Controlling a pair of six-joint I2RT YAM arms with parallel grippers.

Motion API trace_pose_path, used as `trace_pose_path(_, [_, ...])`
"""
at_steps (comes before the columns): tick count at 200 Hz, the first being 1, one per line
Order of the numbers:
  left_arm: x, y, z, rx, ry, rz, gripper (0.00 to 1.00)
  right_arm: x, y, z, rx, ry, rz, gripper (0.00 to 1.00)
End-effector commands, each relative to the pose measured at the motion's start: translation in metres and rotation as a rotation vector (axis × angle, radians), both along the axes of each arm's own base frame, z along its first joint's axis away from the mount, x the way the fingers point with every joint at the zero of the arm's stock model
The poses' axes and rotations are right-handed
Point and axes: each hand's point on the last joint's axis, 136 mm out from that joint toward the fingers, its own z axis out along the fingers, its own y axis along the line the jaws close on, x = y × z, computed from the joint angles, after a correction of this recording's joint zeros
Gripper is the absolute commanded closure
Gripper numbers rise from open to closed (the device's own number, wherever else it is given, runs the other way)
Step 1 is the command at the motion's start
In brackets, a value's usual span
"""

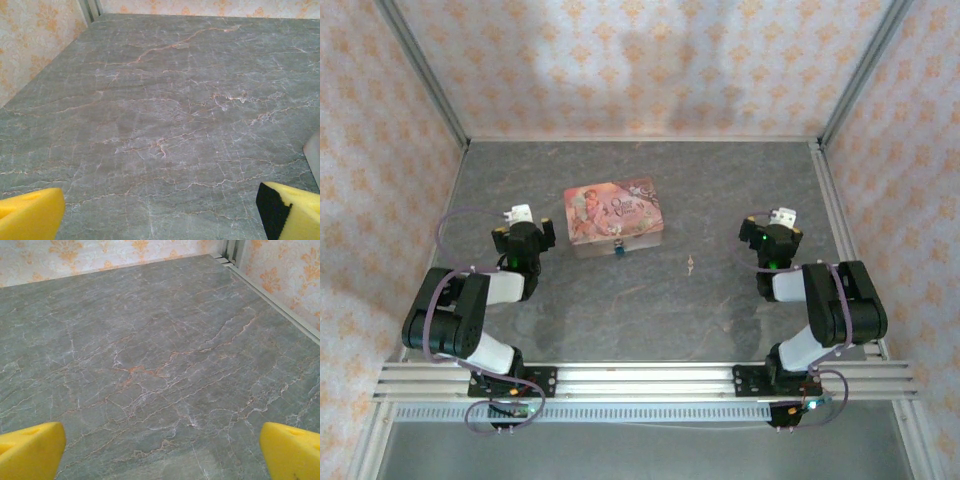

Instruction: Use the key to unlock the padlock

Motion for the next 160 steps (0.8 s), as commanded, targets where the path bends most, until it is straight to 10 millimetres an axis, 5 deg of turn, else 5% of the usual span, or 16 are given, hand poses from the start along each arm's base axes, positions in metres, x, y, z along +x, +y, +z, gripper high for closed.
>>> trace_pose_path(1, [0.004, 0.003, 0.014, 0.017, -0.052, 0.020, 0.00, 0.008, -0.001, 0.010, 0.007, -0.025, 0.008, 0.01])
trace_pose_path(48, [0.004, 0.004, 0.014, 0.018, -0.049, 0.021, 0.00, 0.008, -0.002, 0.011, 0.004, -0.031, 0.002, 0.01])
trace_pose_path(83, [0.008, 0.011, 0.037, 0.023, 0.017, 0.067, 0.00, -0.001, -0.012, 0.052, -0.013, 0.001, -0.090, 0.01])
trace_pose_path(106, [0.004, 0.019, 0.063, 0.016, -0.001, 0.126, 0.00, -0.004, -0.008, 0.076, 0.123, -0.004, -0.116, 0.00])
trace_pose_path(130, [-0.003, 0.032, 0.088, -0.187, -0.007, 0.283, 0.00, -0.018, -0.009, 0.067, 0.458, 0.060, -0.261, 0.00])
trace_pose_path(146, [0.003, 0.014, 0.092, -0.327, 0.065, 0.223, 0.00, -0.010, 0.026, 0.064, 0.519, 0.168, -0.085, 0.20])
trace_pose_path(160, [0.003, -0.006, 0.089, -0.424, 0.130, 0.161, 0.16, -0.014, 0.039, 0.059, 0.533, 0.268, -0.047, 0.34])
